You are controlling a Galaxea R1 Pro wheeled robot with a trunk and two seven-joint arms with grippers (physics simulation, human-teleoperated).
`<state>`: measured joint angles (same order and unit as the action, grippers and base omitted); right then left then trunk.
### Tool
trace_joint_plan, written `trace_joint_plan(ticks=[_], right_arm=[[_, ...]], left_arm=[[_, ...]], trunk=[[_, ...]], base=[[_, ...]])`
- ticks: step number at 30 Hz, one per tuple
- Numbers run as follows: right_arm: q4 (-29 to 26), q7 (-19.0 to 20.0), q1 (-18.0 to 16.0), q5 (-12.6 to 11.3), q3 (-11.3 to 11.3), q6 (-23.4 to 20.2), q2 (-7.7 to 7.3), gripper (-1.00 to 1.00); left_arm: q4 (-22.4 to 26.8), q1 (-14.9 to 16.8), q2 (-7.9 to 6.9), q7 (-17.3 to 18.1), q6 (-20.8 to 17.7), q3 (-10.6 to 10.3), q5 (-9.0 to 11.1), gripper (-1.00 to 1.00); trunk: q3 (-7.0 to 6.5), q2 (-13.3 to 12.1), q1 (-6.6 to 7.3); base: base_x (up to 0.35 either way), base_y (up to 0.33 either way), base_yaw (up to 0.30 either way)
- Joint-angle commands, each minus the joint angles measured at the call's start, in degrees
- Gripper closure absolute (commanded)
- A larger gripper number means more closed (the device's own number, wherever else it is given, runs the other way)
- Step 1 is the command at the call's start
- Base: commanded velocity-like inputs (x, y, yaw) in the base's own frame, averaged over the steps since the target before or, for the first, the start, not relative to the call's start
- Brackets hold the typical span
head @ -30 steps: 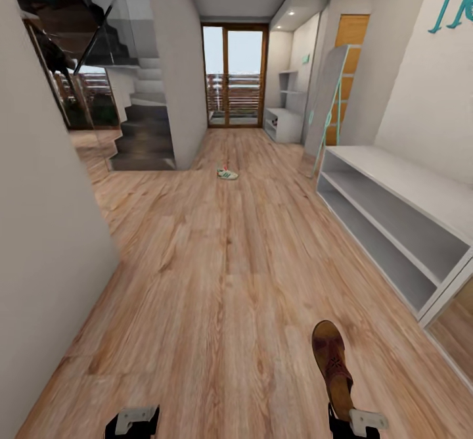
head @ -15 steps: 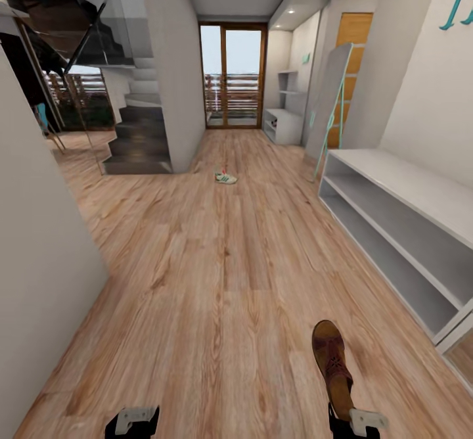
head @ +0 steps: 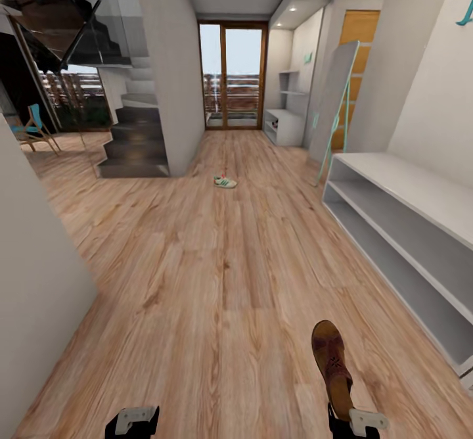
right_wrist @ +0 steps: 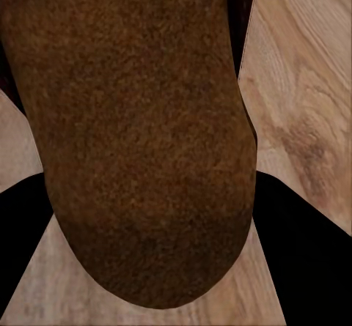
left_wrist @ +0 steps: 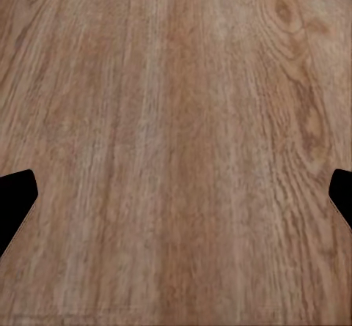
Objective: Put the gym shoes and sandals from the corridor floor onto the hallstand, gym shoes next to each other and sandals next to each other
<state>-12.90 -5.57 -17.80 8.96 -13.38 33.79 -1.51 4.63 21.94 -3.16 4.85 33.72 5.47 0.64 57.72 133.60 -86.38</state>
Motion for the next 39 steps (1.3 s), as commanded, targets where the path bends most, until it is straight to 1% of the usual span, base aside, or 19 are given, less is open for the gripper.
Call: trace_joint_plan(ticks=[1, 8, 25, 39], right_arm=[[0.05, -0.4, -0.04, 0.64, -0.16, 0.13, 0.01, 1.0], [1.37, -0.4, -0.04, 0.63, -0.15, 0.13, 0.02, 1.0], [1.47, -0.49, -0.04, 0.62, -0.16, 0.13, -0.11, 1.0], [1.49, -0.49, -0.04, 0.62, -0.15, 0.13, -0.07, 1.0]], left_arm=[[-0.05, 0.03, 0.0, 0.51, 0.12, 0.46, 0.07, -1.0], [-0.05, 0.03, 0.0, 0.51, 0.14, 0.49, 0.08, -1.0], [-0.05, 0.03, 0.0, 0.51, 0.19, 0.48, 0.08, -1.0], [-0.05, 0.03, 0.0, 0.51, 0.15, 0.48, 0.09, -1.0]], trunk=[[0.05, 0.02, -0.02], [0.05, 0.02, -0.02], [0.02, 0.02, -0.02], [-0.97, 0.02, -0.02]], base=[[0.34, 0.0, 0.0], [0.34, 0.0, 0.0], [0.34, 0.0, 0.0], [0.34, 0.0, 0.0]])
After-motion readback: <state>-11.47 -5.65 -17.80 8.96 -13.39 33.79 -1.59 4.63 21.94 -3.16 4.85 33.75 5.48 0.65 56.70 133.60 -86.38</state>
